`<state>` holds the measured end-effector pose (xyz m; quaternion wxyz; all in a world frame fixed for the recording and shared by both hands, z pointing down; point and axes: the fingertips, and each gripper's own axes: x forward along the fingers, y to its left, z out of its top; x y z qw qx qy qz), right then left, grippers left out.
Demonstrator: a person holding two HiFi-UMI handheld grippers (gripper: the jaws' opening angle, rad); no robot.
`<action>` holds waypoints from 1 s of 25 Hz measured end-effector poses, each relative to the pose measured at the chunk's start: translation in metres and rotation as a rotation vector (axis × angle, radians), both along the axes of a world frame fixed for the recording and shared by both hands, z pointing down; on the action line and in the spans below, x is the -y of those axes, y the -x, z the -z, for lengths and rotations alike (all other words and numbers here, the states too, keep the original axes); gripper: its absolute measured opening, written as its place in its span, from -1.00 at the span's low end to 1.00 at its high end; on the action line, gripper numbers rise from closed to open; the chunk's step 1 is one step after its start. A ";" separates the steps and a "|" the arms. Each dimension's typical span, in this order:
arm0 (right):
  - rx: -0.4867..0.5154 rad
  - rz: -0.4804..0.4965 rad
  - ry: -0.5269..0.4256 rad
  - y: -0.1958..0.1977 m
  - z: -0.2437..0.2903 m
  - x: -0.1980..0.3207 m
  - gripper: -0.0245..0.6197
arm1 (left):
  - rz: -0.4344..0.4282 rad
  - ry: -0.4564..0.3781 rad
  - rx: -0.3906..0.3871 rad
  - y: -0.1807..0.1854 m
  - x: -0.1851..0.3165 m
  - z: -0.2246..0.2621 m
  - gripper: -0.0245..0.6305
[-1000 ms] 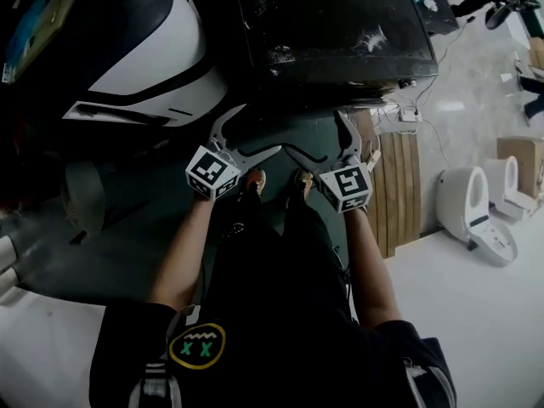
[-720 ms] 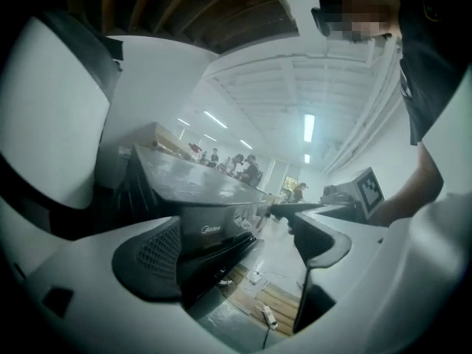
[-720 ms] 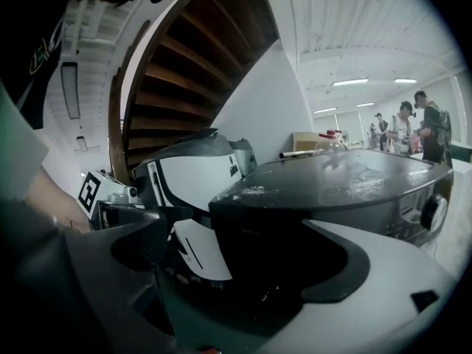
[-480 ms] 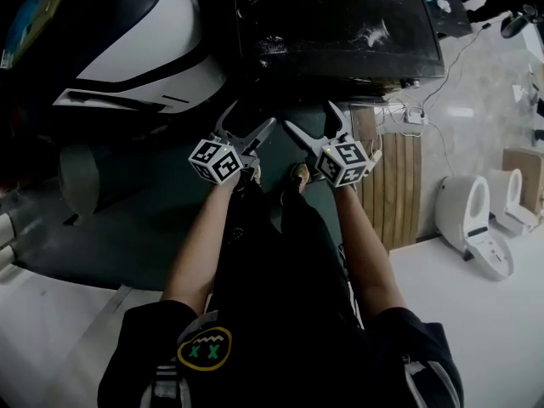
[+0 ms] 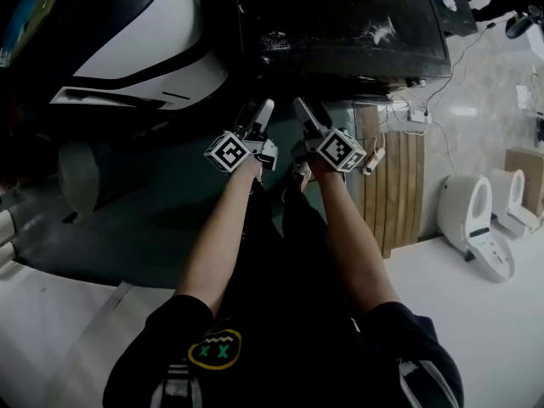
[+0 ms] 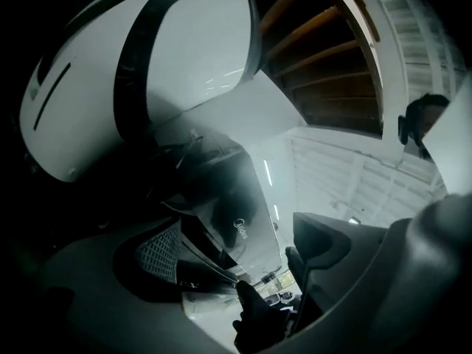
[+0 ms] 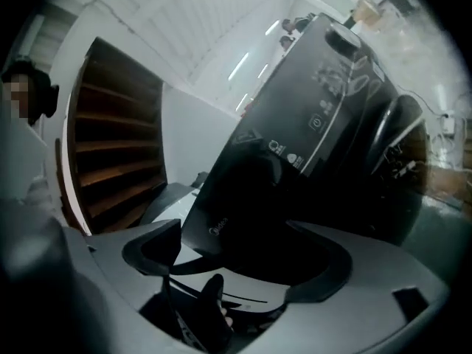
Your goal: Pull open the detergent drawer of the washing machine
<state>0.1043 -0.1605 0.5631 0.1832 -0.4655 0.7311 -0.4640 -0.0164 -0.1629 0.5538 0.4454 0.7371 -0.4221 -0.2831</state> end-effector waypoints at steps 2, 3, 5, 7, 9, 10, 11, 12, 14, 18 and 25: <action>0.071 -0.031 0.018 0.000 -0.005 0.007 0.46 | 0.044 0.019 -0.065 0.000 0.006 -0.005 0.50; 0.102 -0.045 0.025 -0.001 -0.008 0.010 0.45 | 0.064 0.037 -0.104 -0.001 0.008 -0.008 0.50; 0.164 -0.078 0.040 -0.004 -0.014 0.018 0.43 | 0.089 0.056 -0.150 -0.004 0.013 -0.017 0.50; 0.243 -0.115 0.059 -0.006 -0.017 0.024 0.40 | 0.106 0.072 -0.193 -0.009 0.019 -0.022 0.50; 0.309 -0.142 0.075 -0.007 -0.017 0.029 0.36 | 0.121 0.079 -0.233 -0.010 0.024 -0.026 0.50; 0.320 -0.149 0.072 -0.009 -0.018 0.032 0.31 | 0.128 0.075 -0.261 -0.010 0.026 -0.025 0.50; 0.325 -0.152 0.066 -0.011 -0.018 0.035 0.30 | 0.132 0.069 -0.296 -0.011 0.029 -0.022 0.49; 0.333 -0.152 0.058 -0.012 -0.018 0.038 0.29 | 0.131 0.056 -0.326 -0.012 0.031 -0.019 0.49; 0.350 -0.139 0.037 -0.013 -0.018 0.043 0.28 | 0.121 0.027 -0.347 -0.013 0.038 -0.015 0.49; 0.386 -0.128 -0.004 -0.014 -0.020 0.045 0.16 | 0.111 0.002 -0.378 -0.014 0.048 -0.014 0.49; 0.480 -0.109 -0.064 -0.011 -0.016 0.046 0.05 | 0.111 -0.034 -0.439 -0.012 0.045 -0.014 0.05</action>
